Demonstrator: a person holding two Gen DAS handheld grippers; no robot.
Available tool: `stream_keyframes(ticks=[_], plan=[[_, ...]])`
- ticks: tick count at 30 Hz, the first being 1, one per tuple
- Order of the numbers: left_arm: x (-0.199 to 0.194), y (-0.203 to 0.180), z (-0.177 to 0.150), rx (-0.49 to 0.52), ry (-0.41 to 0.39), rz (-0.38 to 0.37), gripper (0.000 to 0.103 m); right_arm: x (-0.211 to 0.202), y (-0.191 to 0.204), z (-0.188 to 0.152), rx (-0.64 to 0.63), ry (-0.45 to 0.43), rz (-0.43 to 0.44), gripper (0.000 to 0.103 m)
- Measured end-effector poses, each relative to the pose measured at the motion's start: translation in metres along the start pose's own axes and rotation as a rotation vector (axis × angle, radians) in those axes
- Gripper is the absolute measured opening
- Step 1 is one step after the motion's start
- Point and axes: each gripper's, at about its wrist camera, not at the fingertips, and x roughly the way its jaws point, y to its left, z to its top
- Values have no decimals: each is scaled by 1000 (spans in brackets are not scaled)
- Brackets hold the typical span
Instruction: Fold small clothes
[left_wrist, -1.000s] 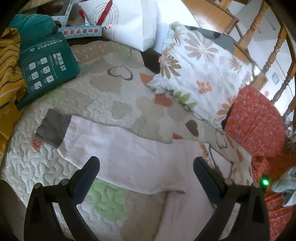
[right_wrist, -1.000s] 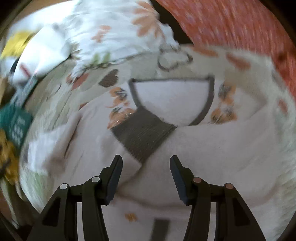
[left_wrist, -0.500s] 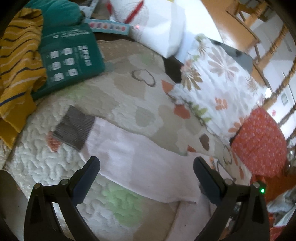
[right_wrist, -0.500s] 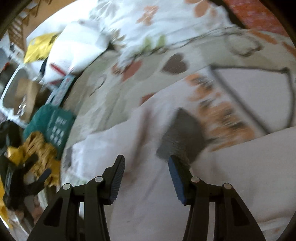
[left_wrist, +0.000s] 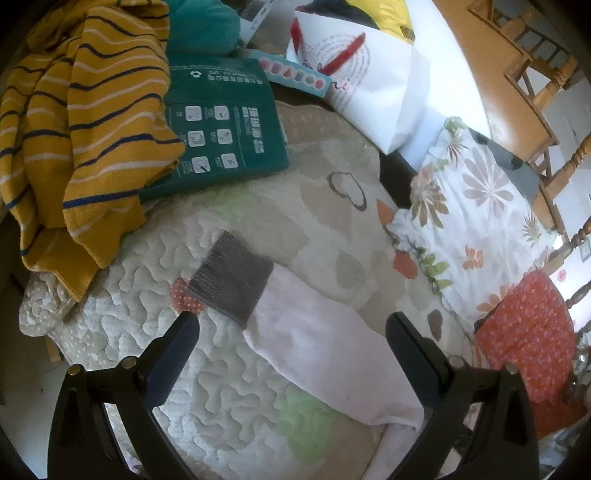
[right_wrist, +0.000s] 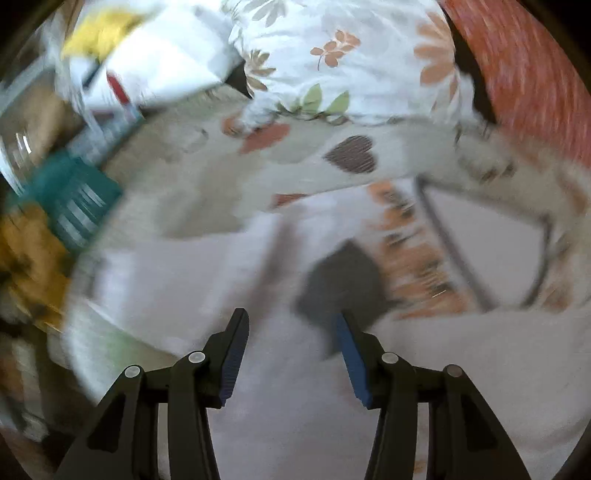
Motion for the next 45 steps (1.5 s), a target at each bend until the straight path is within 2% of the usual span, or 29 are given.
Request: stream_keyframes(ticks=[4, 6, 7, 10, 12, 16, 17, 18, 19, 24, 26, 28, 31, 35, 40, 41, 42, 43, 45], plan=[[0, -6, -2, 14, -1, -9, 101, 20, 25, -7, -165, 9, -105, 53], [0, -8, -3, 19, 1, -10, 101, 28, 27, -8, -177, 11, -134, 26], [1, -9, -3, 18, 3, -12, 101, 33, 25, -7, -151, 34, -132, 8], [2, -9, -3, 10, 10, -18, 101, 21, 19, -6, -60, 6, -51, 8], [1, -7, -1, 4, 4, -18, 101, 14, 24, -8, -45, 9, 25, 8], [-4, 1, 2, -18, -6, -9, 101, 16, 45, -20, -80, 102, 148, 15], [-5, 4, 3, -24, -11, -2, 101, 16, 48, -22, -82, 116, 154, 26], [-8, 9, 5, -33, -22, 15, 101, 12, 53, -24, -88, 114, 164, 33], [-10, 13, 7, -40, -34, 31, 101, 7, 58, -25, -95, 108, 174, 35], [-37, 40, 22, -97, -160, 188, 101, -24, 111, -19, -217, 37, 247, 39], [-47, 50, 27, -125, -210, 251, 101, -26, 140, -14, -273, 23, 284, 54], [-57, 61, 31, -163, -256, 295, 101, -20, 169, -11, -324, 17, 306, 59], [-67, 78, 35, -226, -294, 319, 101, 0, 224, -8, -427, 7, 300, 59], [-76, 99, 39, -307, -315, 310, 101, 26, 281, -8, -555, -15, 271, 59], [-78, 109, 42, -330, -311, 306, 101, 64, 338, -5, -656, -41, 193, 59], [-77, 110, 41, -333, -308, 303, 101, 71, 342, -3, -657, -40, 176, 54], [-77, 111, 42, -337, -304, 299, 101, 80, 345, 1, -642, -29, 163, 43], [-78, 113, 41, -341, -303, 296, 101, 85, 344, 4, -617, -11, 166, 9], [-80, 115, 40, -350, -309, 291, 101, 86, 336, 14, -538, -12, 183, 5]])
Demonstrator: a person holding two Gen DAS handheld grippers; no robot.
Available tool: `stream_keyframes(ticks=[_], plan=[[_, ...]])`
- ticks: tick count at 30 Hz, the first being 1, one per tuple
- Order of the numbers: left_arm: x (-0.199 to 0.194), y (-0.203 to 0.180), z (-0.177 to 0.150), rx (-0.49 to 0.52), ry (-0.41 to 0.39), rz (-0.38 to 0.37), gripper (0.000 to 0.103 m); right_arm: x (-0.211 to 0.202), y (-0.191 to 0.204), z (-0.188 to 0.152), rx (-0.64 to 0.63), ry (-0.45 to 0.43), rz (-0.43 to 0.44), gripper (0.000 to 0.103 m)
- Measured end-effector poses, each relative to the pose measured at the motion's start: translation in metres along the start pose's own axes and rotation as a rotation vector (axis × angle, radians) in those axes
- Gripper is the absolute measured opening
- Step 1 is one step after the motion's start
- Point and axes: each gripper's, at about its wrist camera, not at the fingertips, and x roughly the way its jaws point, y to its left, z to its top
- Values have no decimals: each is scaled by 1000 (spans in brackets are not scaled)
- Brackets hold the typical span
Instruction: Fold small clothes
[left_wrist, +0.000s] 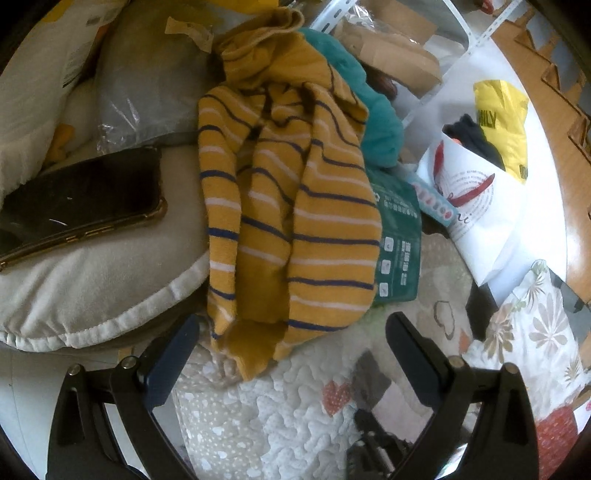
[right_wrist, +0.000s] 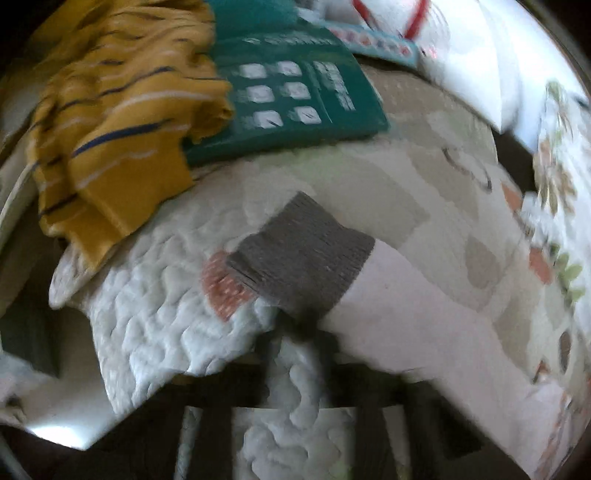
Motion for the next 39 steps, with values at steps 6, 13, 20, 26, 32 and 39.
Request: stream_keyframes(ticks=[6, 13, 20, 26, 32, 39], plan=[[-6, 5, 2, -14, -24, -8, 101, -42, -25, 31, 224, -108, 137, 5], [-7, 18, 6, -46, -29, 8, 101, -109, -14, 79, 321, -265, 329, 5], [-3, -6, -7, 27, 8, -35, 101, -148, -65, 50, 397, -309, 191, 5], [1, -42, -34, 115, 60, -98, 101, -203, -178, -37, 577, -332, 7, 5], [-3, -99, -93, 309, 131, -191, 101, -258, -281, -158, 785, -300, -194, 5], [-3, -155, -173, 493, 300, -317, 101, -287, -350, -284, 977, -228, -326, 5]])
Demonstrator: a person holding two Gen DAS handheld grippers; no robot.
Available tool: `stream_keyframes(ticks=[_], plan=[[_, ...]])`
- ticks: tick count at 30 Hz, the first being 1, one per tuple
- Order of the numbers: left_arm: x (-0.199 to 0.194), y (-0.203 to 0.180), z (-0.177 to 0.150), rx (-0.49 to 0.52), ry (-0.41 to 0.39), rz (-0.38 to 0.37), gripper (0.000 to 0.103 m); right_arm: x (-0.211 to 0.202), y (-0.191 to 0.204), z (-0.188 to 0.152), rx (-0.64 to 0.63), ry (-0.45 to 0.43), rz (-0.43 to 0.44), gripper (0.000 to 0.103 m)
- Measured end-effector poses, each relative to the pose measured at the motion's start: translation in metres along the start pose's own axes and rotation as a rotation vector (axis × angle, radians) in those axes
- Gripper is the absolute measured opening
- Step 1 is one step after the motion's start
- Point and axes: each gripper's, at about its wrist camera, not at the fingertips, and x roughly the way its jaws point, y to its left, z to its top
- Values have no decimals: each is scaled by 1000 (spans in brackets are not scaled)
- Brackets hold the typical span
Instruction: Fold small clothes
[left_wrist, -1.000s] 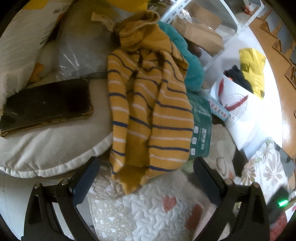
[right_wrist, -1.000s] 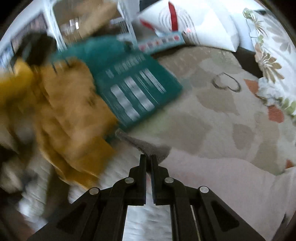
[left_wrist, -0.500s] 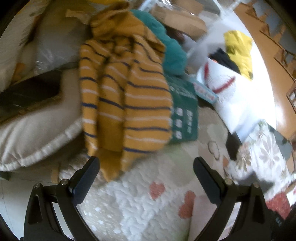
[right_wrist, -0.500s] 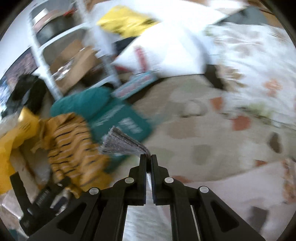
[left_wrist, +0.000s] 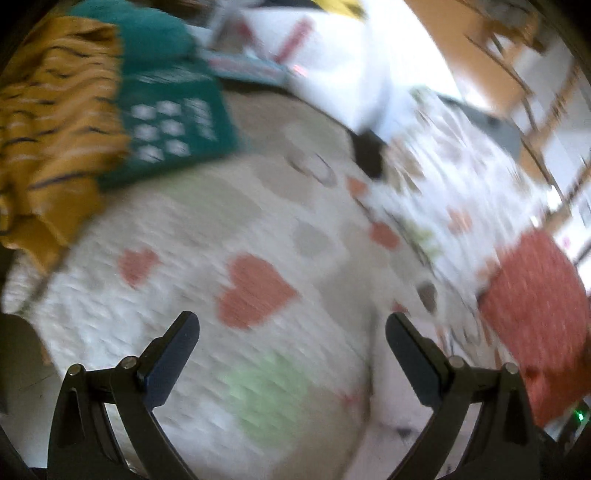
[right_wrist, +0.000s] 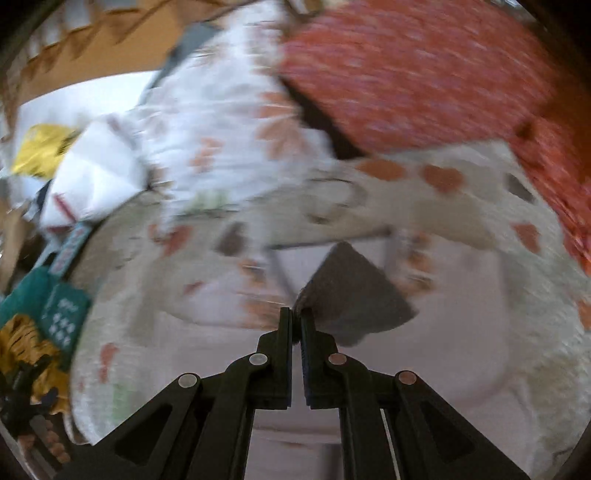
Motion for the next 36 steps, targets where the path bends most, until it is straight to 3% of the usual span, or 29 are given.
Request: stream_keyframes(ticks=[5, 11, 15, 16, 17, 19, 23, 30, 31, 32, 33, 36], plan=[[21, -50, -30, 134, 78, -34, 101, 8, -58, -9, 54, 33, -59, 5], [46, -91, -63, 236, 168, -54, 101, 19, -86, -32, 9, 127, -88, 5], [61, -105, -74, 276, 206, -41, 101, 2, -108, -38, 38, 85, -101, 11], [64, -106, -76, 281, 210, -38, 101, -7, -121, -36, 75, 56, -85, 18], [66, -108, -78, 286, 215, -35, 101, -14, -131, -34, 107, 33, -79, 33], [71, -112, -82, 301, 225, -29, 101, -19, -147, -30, 154, 6, -56, 45], [80, -122, -93, 346, 244, -17, 101, -6, -161, -19, 203, 1, 21, 45], [96, -136, -117, 420, 292, -5, 101, 44, -136, -16, 118, 87, 46, 45], [96, -138, -119, 428, 294, -3, 101, 51, -130, -17, 89, 112, 29, 40], [97, -139, -121, 431, 296, -4, 101, 56, -125, -20, 62, 136, 14, 20], [96, -139, -121, 433, 297, -6, 101, 59, -123, -21, 51, 144, 15, 10], [92, -140, -120, 432, 287, -14, 101, 45, -122, -18, 29, 90, -24, 7]])
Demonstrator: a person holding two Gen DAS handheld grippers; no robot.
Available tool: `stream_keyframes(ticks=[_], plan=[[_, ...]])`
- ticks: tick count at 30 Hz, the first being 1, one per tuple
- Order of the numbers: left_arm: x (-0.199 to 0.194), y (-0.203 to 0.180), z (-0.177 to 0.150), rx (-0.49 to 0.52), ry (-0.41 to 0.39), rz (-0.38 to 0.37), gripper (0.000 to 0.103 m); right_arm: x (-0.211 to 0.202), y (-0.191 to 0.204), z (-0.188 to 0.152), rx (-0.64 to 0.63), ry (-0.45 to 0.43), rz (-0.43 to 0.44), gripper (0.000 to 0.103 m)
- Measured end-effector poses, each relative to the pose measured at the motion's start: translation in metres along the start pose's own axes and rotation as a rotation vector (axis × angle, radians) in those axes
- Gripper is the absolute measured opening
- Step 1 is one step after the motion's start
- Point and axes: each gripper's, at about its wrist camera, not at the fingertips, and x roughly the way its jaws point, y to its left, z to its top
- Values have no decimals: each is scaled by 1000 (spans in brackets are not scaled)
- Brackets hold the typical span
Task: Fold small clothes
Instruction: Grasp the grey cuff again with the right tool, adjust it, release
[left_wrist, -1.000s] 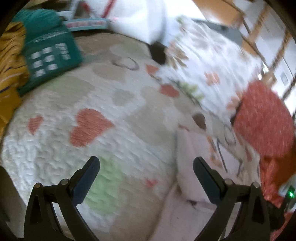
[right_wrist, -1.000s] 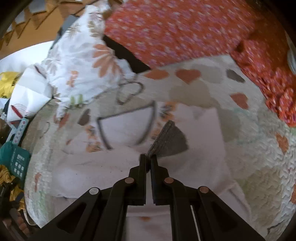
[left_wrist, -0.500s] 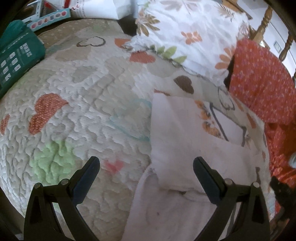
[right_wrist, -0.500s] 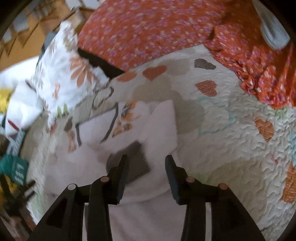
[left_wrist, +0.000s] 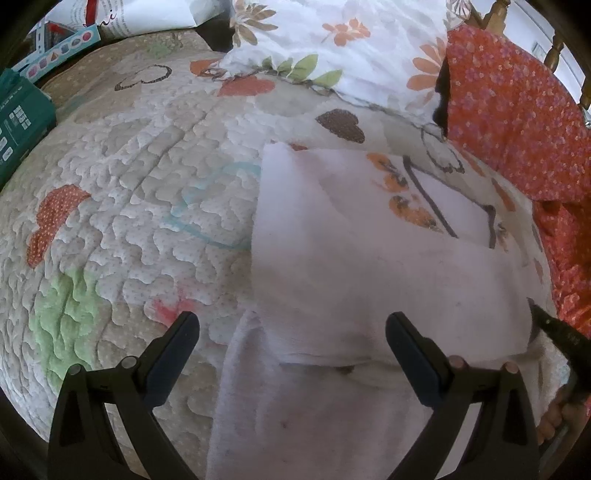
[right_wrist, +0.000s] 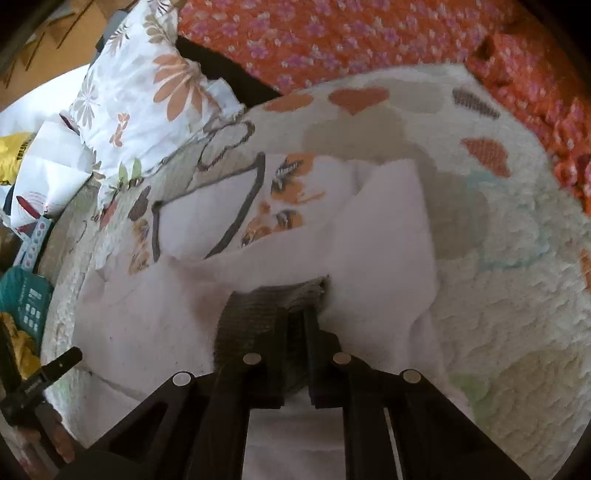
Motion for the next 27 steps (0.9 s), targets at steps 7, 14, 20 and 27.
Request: stream_keyframes(ticks=[7, 14, 20, 27], plan=[[2, 1, 0, 4, 14, 14, 101, -24, -37, 10, 101, -87, -181, 1], [5, 5, -1, -24, 36, 1, 101, -25, -38, 10, 130, -89, -29, 17], [-2, 4, -1, -23, 12, -27, 101, 2, -21, 5, 87, -33, 13, 41], [-6, 4, 3, -39, -7, -26, 101, 3, -5, 2, 23, -35, -59, 6]])
